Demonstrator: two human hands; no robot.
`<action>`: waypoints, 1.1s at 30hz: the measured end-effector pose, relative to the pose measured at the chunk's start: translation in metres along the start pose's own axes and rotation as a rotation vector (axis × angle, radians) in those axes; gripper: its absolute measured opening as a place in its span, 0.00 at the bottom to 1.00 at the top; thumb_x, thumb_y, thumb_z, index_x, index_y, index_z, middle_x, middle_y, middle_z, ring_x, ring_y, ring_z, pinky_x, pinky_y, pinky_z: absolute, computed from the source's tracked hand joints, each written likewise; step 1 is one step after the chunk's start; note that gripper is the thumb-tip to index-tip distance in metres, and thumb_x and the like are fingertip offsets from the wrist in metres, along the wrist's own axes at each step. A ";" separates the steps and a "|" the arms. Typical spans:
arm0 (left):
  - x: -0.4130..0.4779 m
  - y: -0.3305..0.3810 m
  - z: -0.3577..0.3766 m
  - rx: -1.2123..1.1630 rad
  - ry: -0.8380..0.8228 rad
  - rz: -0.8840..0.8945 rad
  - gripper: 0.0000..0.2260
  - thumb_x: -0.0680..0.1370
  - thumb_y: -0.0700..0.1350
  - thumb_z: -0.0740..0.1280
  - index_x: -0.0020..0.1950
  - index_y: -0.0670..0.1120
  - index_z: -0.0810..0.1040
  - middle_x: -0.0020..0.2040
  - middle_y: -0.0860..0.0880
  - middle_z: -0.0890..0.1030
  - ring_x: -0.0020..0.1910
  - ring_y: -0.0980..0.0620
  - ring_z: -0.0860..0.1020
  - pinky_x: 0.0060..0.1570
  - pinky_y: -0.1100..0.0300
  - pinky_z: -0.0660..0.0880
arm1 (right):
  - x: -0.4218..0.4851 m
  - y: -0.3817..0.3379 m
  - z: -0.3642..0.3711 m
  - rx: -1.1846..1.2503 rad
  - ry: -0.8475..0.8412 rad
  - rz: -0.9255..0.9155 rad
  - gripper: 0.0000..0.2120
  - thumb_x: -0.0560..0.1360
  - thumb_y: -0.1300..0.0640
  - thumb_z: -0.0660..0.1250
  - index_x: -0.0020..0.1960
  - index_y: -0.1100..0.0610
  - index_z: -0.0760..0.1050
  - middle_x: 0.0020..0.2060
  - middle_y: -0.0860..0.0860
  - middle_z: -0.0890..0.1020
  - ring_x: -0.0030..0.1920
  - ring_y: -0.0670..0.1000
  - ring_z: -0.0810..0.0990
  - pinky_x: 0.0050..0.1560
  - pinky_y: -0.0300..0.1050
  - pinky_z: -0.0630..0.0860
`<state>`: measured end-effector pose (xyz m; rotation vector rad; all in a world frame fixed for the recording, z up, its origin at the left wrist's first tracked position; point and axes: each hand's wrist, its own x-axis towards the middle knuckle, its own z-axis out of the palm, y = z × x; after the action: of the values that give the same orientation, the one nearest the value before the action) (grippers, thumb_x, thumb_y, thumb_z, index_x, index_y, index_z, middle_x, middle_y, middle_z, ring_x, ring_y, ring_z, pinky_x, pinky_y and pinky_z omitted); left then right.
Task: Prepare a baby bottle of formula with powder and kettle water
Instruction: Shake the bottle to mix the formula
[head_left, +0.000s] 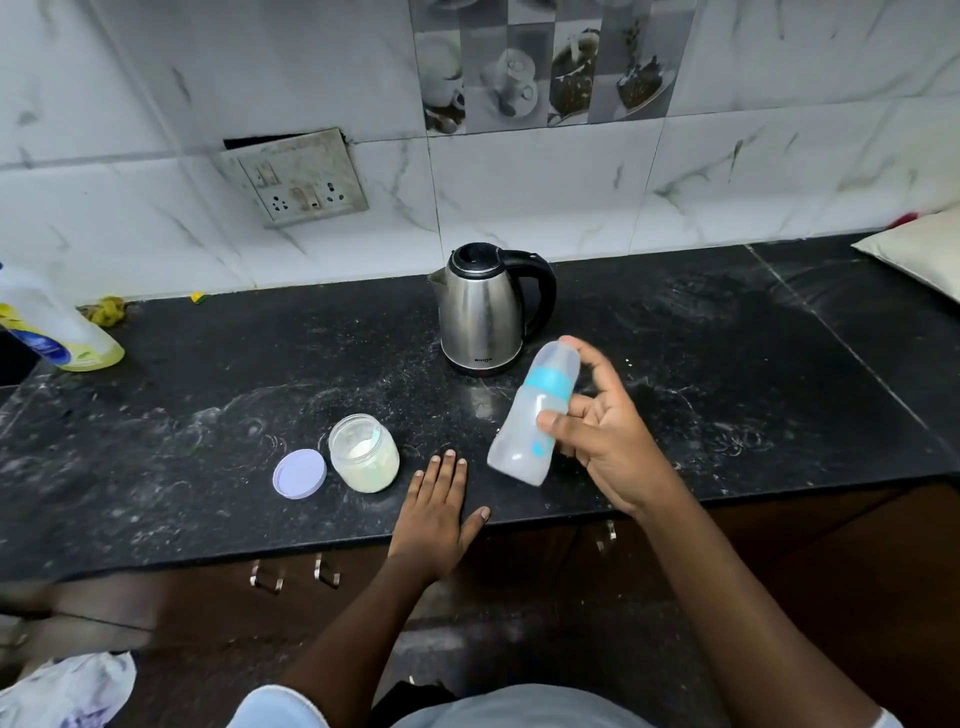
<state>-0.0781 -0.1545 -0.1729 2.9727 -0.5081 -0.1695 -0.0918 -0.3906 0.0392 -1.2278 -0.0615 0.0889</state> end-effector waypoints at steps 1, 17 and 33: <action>0.001 0.000 0.001 0.003 0.007 0.003 0.38 0.84 0.68 0.46 0.83 0.41 0.62 0.84 0.40 0.61 0.83 0.40 0.60 0.80 0.49 0.47 | -0.001 -0.001 0.001 -0.016 -0.012 -0.002 0.39 0.71 0.67 0.73 0.76 0.45 0.65 0.55 0.60 0.85 0.54 0.54 0.85 0.51 0.49 0.83; 0.000 -0.003 0.004 0.002 0.017 0.011 0.41 0.83 0.70 0.39 0.84 0.41 0.59 0.85 0.41 0.57 0.85 0.42 0.54 0.80 0.50 0.42 | -0.005 -0.006 0.004 0.014 0.021 -0.012 0.40 0.70 0.66 0.74 0.76 0.44 0.66 0.57 0.60 0.84 0.56 0.55 0.84 0.56 0.54 0.83; 0.001 -0.003 0.005 -0.011 0.057 0.021 0.41 0.83 0.70 0.39 0.84 0.41 0.59 0.85 0.41 0.57 0.84 0.41 0.56 0.80 0.50 0.43 | -0.008 0.006 0.013 0.080 0.077 -0.008 0.40 0.71 0.66 0.74 0.77 0.43 0.65 0.57 0.58 0.85 0.58 0.55 0.84 0.58 0.55 0.82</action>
<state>-0.0773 -0.1527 -0.1785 2.9504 -0.5287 -0.0846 -0.1016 -0.3774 0.0381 -1.1498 0.0039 0.0366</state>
